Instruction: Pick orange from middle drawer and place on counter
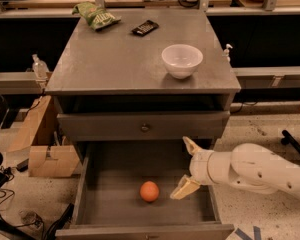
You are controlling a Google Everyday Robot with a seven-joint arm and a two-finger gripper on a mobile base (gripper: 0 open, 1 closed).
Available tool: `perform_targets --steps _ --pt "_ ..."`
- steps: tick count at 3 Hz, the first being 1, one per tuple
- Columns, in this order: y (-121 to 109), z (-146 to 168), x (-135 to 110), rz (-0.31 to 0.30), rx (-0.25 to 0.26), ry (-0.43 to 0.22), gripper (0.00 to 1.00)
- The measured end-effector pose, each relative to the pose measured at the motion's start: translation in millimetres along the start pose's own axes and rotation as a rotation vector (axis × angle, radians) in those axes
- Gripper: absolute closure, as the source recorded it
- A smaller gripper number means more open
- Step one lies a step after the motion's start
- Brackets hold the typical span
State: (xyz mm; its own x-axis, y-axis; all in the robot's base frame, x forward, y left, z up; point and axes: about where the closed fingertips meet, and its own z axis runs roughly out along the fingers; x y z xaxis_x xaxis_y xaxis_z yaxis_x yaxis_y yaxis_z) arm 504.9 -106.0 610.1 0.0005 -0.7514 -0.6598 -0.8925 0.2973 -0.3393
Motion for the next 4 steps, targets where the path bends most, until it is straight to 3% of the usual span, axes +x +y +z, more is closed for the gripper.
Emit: perform_targets --steps 1,2,4 --pt "23.7 53.5 14.5 -0.036 -0.064 0.02 0.0" --pt "39.0 83.3 28.4 -0.037 -0.099 0.027 0.0" --pt "42.7 102.3 36.0 -0.022 -0.127 0.007 0.0"
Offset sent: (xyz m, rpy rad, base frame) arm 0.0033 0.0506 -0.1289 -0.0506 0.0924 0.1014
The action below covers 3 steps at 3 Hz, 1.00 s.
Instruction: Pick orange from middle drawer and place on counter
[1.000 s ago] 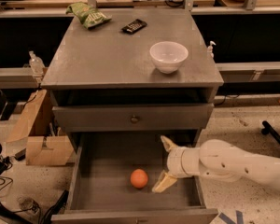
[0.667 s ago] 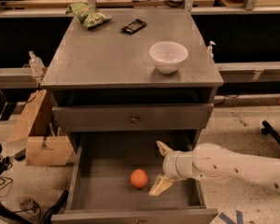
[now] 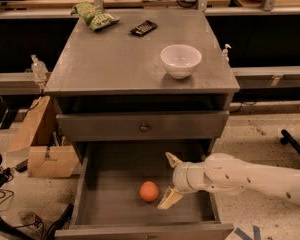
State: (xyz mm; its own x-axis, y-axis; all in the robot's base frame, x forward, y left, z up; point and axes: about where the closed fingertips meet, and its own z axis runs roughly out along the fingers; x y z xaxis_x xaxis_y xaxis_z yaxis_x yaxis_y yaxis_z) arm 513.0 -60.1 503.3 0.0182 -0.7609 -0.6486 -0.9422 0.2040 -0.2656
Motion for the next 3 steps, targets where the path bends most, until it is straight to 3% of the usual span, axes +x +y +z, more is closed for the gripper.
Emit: perform_targets --steps 3 --pt "8.1 89.8 22.9 -0.05 -0.102 0.013 0.0"
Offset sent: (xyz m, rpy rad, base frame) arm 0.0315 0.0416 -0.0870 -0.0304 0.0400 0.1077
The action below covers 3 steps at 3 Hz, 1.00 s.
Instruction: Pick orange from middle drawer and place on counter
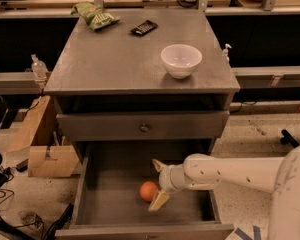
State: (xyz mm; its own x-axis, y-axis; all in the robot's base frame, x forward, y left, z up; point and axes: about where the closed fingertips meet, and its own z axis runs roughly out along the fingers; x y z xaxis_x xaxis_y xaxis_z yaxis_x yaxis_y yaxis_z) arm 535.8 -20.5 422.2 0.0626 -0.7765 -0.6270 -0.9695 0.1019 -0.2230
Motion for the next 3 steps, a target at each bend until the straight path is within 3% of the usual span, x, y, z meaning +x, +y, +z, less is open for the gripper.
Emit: perform_targets --steps 1,2,3 --pt "10.8 27.6 5.7 -0.003 -0.045 0.007 0.0" --pt "20.3 49.1 8.9 -0.004 -0.075 0.006 0.15" --pt "25.9 61.5 9.9 -0.005 -0.092 0.003 0.39"
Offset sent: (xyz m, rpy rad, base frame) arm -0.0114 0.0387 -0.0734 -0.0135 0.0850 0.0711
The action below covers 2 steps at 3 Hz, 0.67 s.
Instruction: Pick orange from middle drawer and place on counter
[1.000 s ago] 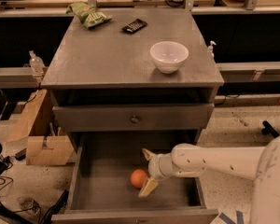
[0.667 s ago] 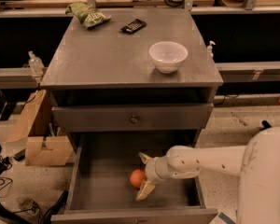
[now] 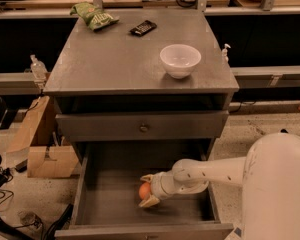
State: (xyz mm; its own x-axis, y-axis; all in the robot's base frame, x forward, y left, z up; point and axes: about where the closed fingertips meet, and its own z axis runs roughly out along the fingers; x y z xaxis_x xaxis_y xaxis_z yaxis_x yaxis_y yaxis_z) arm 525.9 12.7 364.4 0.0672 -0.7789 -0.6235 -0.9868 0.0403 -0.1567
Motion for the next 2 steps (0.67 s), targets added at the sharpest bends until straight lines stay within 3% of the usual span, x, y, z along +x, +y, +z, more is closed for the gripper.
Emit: perform_targets --steps 1,2 --pt "0.7 -7.4 -10.0 0.002 0.002 -0.016 0.62" --pt "-2.5 -38.4 -40.0 -0.017 0.027 -0.049 0.85"
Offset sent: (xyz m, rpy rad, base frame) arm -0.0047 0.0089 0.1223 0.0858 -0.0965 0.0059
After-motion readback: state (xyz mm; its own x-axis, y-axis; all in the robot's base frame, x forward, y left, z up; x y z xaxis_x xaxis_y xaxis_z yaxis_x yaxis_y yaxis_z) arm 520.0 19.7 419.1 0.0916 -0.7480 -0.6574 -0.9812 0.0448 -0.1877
